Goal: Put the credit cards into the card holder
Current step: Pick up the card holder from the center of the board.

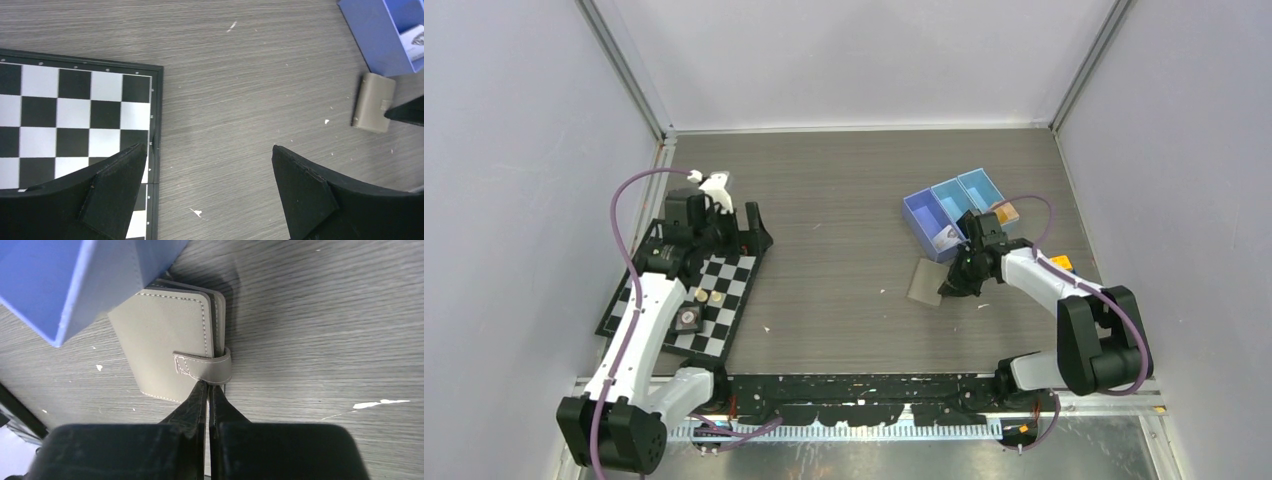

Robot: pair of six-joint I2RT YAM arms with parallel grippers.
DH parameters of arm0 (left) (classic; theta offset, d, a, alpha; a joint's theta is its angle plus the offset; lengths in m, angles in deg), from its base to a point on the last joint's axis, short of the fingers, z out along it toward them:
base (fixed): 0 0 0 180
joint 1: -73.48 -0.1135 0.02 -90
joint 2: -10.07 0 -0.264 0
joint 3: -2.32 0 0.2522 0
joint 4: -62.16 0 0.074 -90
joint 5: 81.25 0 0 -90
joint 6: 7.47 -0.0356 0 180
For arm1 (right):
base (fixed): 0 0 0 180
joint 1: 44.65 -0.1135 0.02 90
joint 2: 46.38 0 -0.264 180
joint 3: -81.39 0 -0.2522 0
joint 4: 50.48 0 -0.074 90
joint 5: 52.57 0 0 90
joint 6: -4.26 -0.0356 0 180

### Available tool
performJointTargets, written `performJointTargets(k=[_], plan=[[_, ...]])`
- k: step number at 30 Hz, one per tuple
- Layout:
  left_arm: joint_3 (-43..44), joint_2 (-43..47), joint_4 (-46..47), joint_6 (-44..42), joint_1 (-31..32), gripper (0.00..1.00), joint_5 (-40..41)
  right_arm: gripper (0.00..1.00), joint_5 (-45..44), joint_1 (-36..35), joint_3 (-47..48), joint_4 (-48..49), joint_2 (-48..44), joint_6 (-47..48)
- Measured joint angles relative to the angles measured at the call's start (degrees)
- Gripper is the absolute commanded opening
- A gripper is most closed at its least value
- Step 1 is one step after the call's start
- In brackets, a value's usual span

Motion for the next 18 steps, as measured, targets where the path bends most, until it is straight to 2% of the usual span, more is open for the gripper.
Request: performJointTargets(k=[6, 11, 18], plan=[[0.0, -0.11, 0.61, 0.42, 2.54, 0.97, -4.37, 0.01, 4.07, 0.02, -2.12, 2.71, -2.69, -0.11], [-0.5, -0.63, 4.31, 3.82, 7.21, 0.97, -9.44, 0.01, 10.05, -0.33, -4.81, 4.87, -8.7, -1.03], [-8.52, -2.47, 20.79, 18.45, 16.17, 0.96, -16.13, 0.0, 17.29, -4.92, -5.05, 11.89, -15.39, -3.96]])
